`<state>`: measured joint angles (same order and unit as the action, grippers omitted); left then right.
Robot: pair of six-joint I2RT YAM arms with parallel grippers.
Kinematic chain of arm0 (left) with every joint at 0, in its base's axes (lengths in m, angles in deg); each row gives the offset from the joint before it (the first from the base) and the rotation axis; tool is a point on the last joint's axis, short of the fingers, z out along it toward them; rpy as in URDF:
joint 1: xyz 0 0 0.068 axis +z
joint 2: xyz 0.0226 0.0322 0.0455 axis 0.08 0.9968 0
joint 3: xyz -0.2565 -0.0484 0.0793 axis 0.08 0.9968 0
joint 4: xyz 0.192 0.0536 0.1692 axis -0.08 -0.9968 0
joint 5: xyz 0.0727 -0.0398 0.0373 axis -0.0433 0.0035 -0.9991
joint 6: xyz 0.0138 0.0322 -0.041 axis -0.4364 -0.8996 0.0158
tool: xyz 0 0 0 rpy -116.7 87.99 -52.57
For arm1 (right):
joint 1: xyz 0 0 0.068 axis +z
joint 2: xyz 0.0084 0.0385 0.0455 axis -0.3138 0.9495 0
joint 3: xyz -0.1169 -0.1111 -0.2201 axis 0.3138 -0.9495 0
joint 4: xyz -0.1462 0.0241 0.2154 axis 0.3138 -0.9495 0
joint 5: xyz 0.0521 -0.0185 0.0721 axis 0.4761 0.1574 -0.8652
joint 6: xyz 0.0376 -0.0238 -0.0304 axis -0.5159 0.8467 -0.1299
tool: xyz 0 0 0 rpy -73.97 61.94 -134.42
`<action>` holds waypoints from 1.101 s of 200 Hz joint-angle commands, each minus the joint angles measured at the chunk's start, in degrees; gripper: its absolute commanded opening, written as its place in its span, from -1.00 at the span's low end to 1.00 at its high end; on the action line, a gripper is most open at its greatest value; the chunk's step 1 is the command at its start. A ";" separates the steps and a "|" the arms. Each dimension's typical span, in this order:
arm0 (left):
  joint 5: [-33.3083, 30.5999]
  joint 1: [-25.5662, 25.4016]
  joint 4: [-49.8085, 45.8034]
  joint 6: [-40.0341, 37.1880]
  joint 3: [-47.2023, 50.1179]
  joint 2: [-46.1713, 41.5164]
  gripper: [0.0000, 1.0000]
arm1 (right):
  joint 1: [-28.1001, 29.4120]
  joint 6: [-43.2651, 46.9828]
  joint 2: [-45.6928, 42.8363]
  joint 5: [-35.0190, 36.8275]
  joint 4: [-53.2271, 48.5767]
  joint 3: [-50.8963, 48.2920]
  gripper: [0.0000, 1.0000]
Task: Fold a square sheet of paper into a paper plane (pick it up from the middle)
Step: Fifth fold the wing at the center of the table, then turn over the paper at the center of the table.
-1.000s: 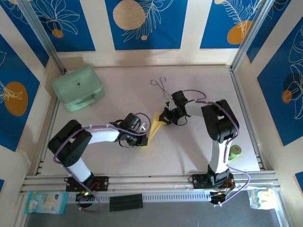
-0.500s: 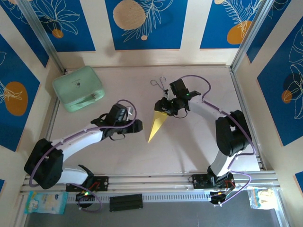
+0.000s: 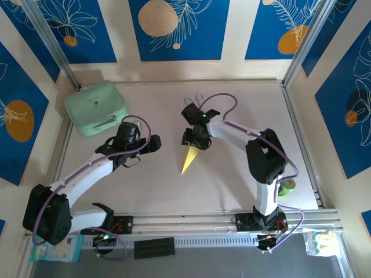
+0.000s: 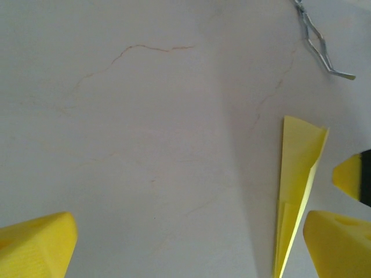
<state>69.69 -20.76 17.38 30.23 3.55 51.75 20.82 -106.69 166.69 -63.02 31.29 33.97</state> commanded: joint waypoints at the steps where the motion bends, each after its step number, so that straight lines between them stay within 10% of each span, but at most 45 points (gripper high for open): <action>1: 0.89 0.90 2.00 -0.52 1.69 0.89 0.99 | 1.93 -5.34 4.06 6.85 -8.49 4.50 0.11; 161: 4.37 1.44 5.82 1.07 3.56 2.99 0.99 | 2.29 -12.25 7.94 10.31 -12.94 6.61 -0.33; 220: 5.23 2.08 5.85 2.03 3.53 2.27 0.99 | 1.33 -11.93 4.83 8.87 -9.70 3.65 -0.95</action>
<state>73.25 -19.79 22.37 31.39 6.50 54.33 22.79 -118.23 174.73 -53.93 21.09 39.39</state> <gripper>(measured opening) 0.994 0.063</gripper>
